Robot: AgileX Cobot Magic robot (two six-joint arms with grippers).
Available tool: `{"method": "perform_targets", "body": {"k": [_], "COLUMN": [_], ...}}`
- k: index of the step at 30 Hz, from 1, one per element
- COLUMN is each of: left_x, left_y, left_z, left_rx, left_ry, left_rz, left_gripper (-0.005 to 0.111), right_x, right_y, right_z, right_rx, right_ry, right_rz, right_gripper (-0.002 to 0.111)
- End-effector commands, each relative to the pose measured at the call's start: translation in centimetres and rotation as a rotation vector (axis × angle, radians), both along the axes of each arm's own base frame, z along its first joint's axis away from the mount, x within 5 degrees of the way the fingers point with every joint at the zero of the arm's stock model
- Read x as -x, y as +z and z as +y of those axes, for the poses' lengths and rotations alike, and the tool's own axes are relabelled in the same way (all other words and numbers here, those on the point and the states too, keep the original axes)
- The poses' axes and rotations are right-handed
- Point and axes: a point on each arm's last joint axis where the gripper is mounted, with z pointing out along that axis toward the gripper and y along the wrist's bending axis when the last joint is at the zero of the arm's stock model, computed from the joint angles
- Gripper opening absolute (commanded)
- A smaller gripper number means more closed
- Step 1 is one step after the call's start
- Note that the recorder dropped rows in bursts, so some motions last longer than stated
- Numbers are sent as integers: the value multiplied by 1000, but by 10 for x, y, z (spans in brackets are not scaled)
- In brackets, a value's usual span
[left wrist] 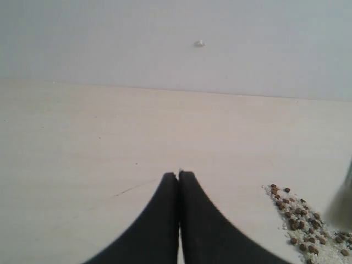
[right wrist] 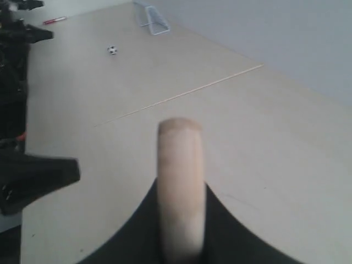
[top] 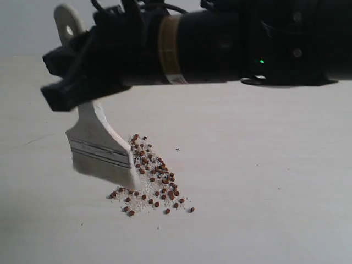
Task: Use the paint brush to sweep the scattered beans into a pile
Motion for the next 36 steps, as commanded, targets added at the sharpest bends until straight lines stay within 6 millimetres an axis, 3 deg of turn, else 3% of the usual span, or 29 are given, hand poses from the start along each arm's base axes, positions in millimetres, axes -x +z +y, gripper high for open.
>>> {"method": "perform_targets", "body": {"k": [1,6,11,15,18,20,28,36], "left_x": [0,0,0,0,0,0,0,0], "left_y": [1,1,1,1,1,1,1,1], "left_z": [0,0,0,0,0,0,0,0], "left_rx": [16,16,16,16,16,16,16,16], "left_ry": [-4,-4,-4,-4,-4,-4,-4,-4], "left_rz": [-4,-4,-4,-4,-4,-4,-4,-4], "left_gripper": [0,0,0,0,0,0,0,0], "right_x": [6,21,5,-17,-19,-18,-24,-52], "right_y": [-21,-41,-57,-113,-133,-143,-154,-143], "right_z": [-24,-37,-33,-24,-21,-21,-24,-15], "right_rx": [-30,-123,-263,-294,-323,-249,-80,70], "right_ry": [135,223,76,-49,-58,-64,-120,-171], "right_rz": [-22,-111,23,166,237,284,251,152], "right_gripper": [0,0,0,0,0,0,0,0]}}
